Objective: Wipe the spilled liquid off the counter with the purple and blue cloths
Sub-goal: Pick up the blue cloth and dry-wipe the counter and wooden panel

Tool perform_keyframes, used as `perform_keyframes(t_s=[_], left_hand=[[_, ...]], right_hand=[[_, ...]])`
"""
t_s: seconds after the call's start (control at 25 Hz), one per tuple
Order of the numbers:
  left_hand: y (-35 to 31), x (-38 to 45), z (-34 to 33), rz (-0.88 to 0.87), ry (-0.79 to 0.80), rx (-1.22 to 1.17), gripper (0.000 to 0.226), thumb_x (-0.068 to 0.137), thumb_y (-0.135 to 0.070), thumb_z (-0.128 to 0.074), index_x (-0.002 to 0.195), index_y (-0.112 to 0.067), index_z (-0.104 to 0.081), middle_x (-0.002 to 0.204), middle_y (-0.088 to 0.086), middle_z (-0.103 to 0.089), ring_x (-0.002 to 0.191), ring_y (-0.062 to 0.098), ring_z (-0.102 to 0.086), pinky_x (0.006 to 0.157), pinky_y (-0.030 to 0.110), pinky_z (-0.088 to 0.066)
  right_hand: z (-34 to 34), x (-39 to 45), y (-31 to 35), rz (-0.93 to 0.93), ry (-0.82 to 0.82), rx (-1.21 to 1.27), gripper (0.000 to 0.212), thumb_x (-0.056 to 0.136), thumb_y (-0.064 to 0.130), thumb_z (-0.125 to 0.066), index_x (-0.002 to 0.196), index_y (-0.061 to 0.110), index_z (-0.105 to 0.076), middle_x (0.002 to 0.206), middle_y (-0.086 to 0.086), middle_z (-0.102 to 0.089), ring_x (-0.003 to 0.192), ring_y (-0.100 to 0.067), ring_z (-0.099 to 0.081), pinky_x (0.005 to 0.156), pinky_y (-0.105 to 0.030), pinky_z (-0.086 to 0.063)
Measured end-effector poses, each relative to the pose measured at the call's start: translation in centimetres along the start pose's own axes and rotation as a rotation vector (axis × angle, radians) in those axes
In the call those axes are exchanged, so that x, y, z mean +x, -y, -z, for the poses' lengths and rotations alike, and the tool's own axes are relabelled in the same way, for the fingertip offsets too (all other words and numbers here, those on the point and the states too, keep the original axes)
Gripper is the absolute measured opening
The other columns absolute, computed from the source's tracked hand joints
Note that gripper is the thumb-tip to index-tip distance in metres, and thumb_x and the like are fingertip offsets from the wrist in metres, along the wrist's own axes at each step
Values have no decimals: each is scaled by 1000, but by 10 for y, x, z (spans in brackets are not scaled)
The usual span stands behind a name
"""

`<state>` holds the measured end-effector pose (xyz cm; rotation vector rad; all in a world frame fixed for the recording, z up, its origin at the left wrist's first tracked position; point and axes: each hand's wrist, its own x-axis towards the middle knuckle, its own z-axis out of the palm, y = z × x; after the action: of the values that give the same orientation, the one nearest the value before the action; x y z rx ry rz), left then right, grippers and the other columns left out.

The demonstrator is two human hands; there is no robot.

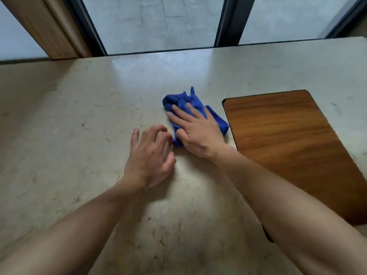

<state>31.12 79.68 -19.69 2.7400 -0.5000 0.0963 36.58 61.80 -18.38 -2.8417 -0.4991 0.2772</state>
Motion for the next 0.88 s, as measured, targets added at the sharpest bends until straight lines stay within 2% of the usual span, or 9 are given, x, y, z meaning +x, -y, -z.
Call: perform_keyframes(t_s=[0.12, 0.24, 0.36, 0.44, 0.56, 0.68, 0.8, 0.88], left_hand=[[-7, -8, 6, 47, -49, -29, 22, 86, -19, -56, 103, -6, -60, 114, 15, -56, 105, 35, -53, 102, 50, -35], [-6, -37, 18, 45, 20, -18, 28, 94, -24, -54, 117, -8, -60, 125, 16, -55, 111, 35, -53, 99, 46, -40], [18, -80, 42, 82, 42, 50, 37, 95, -29, -56, 128, -13, -59, 136, 15, -52, 120, 37, -51, 100, 49, -39], [43, -102, 56, 103, 43, 80, 42, 96, -30, -57, 135, -13, -54, 139, 18, -51, 121, 40, -51, 100, 53, -39], [83, -117, 67, 155, 11, 115, 47, 96, -33, -56, 139, -14, -49, 141, 20, -47, 123, 43, -49, 102, 60, -38], [117, -115, 67, 209, 21, 135, 50, 93, -50, -48, 136, -24, -46, 147, 13, -40, 134, 38, -38, 108, 66, -27], [137, -111, 65, 185, 67, 181, 58, 89, -66, -33, 136, -32, -39, 150, 7, -34, 142, 33, -29, 109, 74, -14], [142, -111, 62, 189, 74, 193, 63, 87, -70, -27, 139, -35, -36, 153, 5, -30, 146, 31, -23, 109, 77, -9]], right_hand=[[-25, -124, 34, -86, -14, -48, 56, 99, 39, -23, 155, 43, -19, 164, 18, -9, 153, -16, -2, 120, -55, -5], [-57, -258, 75, -187, -7, -15, 57, 97, 42, -26, 154, 46, -18, 163, 19, -4, 153, -13, 3, 121, -53, -8], [-83, -370, 132, -354, -109, -19, 59, 92, 41, -34, 151, 41, -31, 161, 15, -22, 151, -18, -17, 115, -57, -28], [-100, -408, 168, -461, -113, -25, 58, 91, 40, -35, 149, 37, -37, 159, 11, -28, 147, -25, -29, 109, -60, -35], [-116, -416, 201, -602, -124, -46, 54, 95, 40, -28, 147, 33, -43, 157, 6, -35, 142, -27, -37, 104, -64, -37], [-122, -400, 211, -561, -136, -113, 55, 98, 41, -20, 149, 32, -41, 158, 7, -35, 143, -29, -37, 104, -65, -35], [-121, -366, 210, -468, -155, -117, 62, 88, 41, -39, 150, 34, -38, 160, 8, -31, 146, -28, -31, 106, -69, -30], [-112, -319, 201, -465, -160, -84, 64, 88, 43, -40, 151, 35, -36, 161, 9, -28, 149, -27, -24, 109, -72, -23]])
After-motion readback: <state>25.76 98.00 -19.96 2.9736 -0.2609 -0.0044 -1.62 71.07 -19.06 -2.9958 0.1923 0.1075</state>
